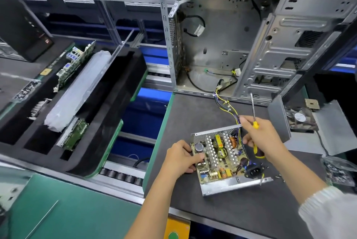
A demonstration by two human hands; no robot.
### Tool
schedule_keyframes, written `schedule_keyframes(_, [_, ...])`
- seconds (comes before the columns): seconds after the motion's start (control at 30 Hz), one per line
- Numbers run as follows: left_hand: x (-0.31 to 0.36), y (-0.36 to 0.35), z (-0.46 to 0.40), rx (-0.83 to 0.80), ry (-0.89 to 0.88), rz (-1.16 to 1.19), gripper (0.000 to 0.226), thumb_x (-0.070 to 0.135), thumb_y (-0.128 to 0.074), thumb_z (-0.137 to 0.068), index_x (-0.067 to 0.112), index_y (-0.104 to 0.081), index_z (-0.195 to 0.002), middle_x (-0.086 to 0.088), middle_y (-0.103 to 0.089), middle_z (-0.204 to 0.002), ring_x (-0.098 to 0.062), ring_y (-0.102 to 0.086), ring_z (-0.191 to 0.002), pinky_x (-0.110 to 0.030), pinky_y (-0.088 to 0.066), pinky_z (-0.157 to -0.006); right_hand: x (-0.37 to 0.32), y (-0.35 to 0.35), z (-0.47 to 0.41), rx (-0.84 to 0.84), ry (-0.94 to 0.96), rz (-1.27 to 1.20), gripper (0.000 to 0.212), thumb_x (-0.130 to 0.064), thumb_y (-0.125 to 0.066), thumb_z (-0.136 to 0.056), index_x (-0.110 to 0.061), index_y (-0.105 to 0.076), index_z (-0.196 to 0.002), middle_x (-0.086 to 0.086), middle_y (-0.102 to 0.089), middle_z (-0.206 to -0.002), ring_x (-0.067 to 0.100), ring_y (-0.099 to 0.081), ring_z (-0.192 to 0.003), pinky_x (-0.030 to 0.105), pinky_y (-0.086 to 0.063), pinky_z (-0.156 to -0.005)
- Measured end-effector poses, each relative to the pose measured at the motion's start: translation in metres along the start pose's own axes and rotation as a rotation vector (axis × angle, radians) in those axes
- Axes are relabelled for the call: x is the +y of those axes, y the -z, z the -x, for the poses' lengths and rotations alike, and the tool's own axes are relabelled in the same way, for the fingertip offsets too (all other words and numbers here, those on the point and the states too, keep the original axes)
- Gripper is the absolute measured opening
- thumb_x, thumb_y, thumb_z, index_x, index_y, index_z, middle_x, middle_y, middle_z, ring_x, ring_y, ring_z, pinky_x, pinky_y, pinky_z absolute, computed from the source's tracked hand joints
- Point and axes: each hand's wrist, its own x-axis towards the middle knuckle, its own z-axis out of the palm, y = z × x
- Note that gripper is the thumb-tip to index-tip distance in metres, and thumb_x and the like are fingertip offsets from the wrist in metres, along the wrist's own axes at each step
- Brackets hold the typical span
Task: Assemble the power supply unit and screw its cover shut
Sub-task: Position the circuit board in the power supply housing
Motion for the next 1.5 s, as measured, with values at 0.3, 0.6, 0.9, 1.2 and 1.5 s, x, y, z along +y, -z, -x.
schedule_keyframes(0.3, [0.001,0.004,-0.001,-0.015,0.026,0.009,0.047,0.023,-0.085,-0.075,0.004,-0.054,-0.105,-0.011,-0.065,-0.081,-0.024,-0.069,-0.066,-0.039,-0.062,-0.070,0.006,0.003,-0.017,-0.216,-0.321,-0.568,0.020,-0.014,-0.059,-0.090,-0.010,-0.062,-0.110,-0.004,-0.043,-0.060,0.004,-0.032,-0.042,0.014,-0.024,-0.029])
schedule_keyframes(0.6, [-0.001,0.004,-0.003,-0.006,0.046,0.017,0.046,0.023,-0.086,-0.073,0.005,-0.055,-0.103,-0.015,-0.067,-0.086,-0.021,-0.069,-0.060,-0.034,-0.062,-0.063,0.003,-0.003,-0.034,-0.210,-0.402,-0.432,0.016,-0.019,-0.069,-0.085,-0.004,-0.069,-0.090,-0.003,-0.043,-0.057,0.004,-0.031,-0.037,0.015,-0.024,-0.029])
schedule_keyframes(0.9, [-0.002,0.001,-0.006,0.034,0.040,0.036,0.046,0.019,-0.088,-0.069,0.003,-0.057,-0.099,-0.016,-0.066,-0.083,-0.023,-0.069,-0.059,-0.030,-0.059,-0.055,0.016,-0.005,-0.018,-0.148,-0.141,-0.460,0.024,-0.024,-0.052,-0.097,-0.002,-0.061,-0.095,0.003,-0.035,-0.070,0.009,-0.034,-0.048,0.017,-0.026,-0.038])
schedule_keyframes(1.2, [-0.002,0.006,-0.005,-0.001,0.038,0.055,0.047,0.023,-0.089,-0.068,0.004,-0.058,-0.098,-0.021,-0.071,-0.088,-0.028,-0.072,-0.064,-0.031,-0.059,-0.057,0.042,0.067,0.042,0.051,0.037,0.457,0.022,-0.015,-0.065,-0.084,-0.031,-0.064,-0.068,-0.010,-0.062,-0.061,0.004,-0.046,-0.032,0.015,-0.036,-0.039])
schedule_keyframes(1.5, [0.001,0.007,-0.002,0.029,-0.012,0.059,0.042,0.029,-0.085,-0.073,0.006,-0.061,-0.099,-0.014,-0.073,-0.078,-0.025,-0.073,-0.065,-0.028,-0.056,-0.053,0.092,0.079,0.054,-0.044,-0.064,0.433,0.022,-0.007,-0.078,-0.074,-0.018,-0.063,-0.063,0.003,-0.060,-0.069,-0.002,-0.047,-0.035,0.015,-0.038,-0.037])
